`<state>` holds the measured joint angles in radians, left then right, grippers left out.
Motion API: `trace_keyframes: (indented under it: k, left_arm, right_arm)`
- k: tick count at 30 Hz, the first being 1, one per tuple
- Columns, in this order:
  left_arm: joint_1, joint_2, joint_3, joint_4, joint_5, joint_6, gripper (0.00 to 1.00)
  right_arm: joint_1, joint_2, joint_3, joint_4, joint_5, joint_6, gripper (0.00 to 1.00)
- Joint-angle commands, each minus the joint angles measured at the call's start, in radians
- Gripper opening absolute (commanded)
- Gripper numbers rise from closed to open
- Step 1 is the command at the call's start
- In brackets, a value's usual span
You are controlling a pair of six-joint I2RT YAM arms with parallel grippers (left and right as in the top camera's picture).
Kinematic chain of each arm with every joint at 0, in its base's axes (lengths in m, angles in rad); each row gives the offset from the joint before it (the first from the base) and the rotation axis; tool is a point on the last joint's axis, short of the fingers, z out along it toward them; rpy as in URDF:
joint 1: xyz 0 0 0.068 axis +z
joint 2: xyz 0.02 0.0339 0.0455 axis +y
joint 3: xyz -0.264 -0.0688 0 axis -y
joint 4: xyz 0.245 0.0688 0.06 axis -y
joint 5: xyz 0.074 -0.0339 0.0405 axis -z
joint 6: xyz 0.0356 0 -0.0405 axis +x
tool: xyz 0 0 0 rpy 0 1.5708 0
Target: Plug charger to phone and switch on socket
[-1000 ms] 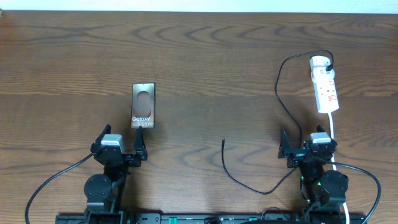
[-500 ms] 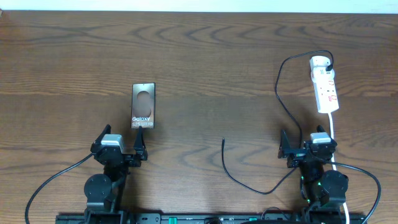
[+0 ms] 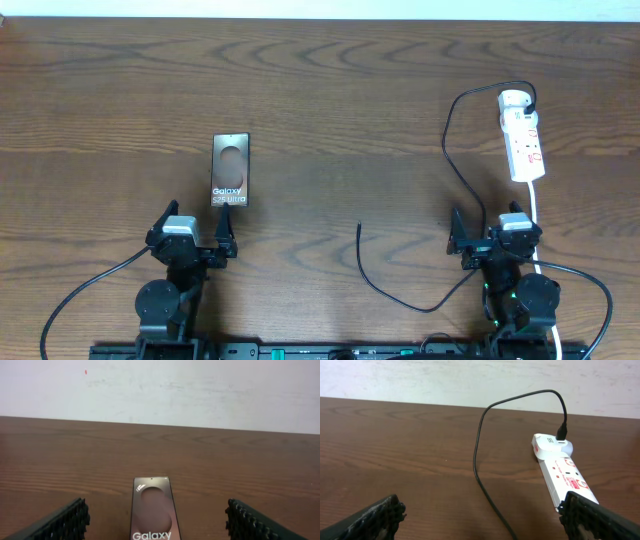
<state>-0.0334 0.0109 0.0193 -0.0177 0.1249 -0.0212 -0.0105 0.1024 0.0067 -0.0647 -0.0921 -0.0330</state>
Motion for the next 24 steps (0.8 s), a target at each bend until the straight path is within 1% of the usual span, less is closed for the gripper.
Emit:
trace_keyframes:
  k: [1, 6, 9, 11, 15, 19, 22, 24]
  left_arm:
    - [0.007, -0.005, -0.015, -0.004, 0.018, 0.008, 0.86]
    - [0.007, -0.005, 0.004, 0.046, 0.024, 0.001, 0.86]
    - [0.007, 0.012, 0.059, 0.045, 0.018, 0.003, 0.86]
    - [0.007, 0.058, 0.121, 0.043, 0.016, 0.013, 0.86]
    - [0.007, 0.249, 0.309, 0.023, 0.016, 0.037, 0.86]
    - [0.007, 0.521, 0.569, -0.054, 0.017, 0.04, 0.86]
    - [0.007, 0.733, 0.799, -0.177, 0.024, 0.04, 0.86]
    - [0.007, 0.889, 0.986, -0.312, 0.024, 0.04, 0.86]
  right_arm:
    - [0.003, -0.005, -0.001, -0.006, 0.011, 0.013, 0.99]
    - [0.003, -0.005, -0.001, -0.006, 0.011, 0.013, 0.99]
    - [0.003, -0.005, -0.001, -0.006, 0.011, 0.013, 0.99]
    - [0.003, -0.005, -0.001, -0.006, 0.011, 0.013, 0.99]
    - [0.003, -0.005, -0.001, -0.006, 0.011, 0.013, 0.99]
    - [0.003, -0.005, -0.001, -0.006, 0.011, 0.013, 0.99]
    - [0.003, -0.005, -0.001, -0.006, 0.011, 0.013, 0.99]
    - [0.003, -0.005, -0.001, -0.006, 0.011, 0.013, 0.99]
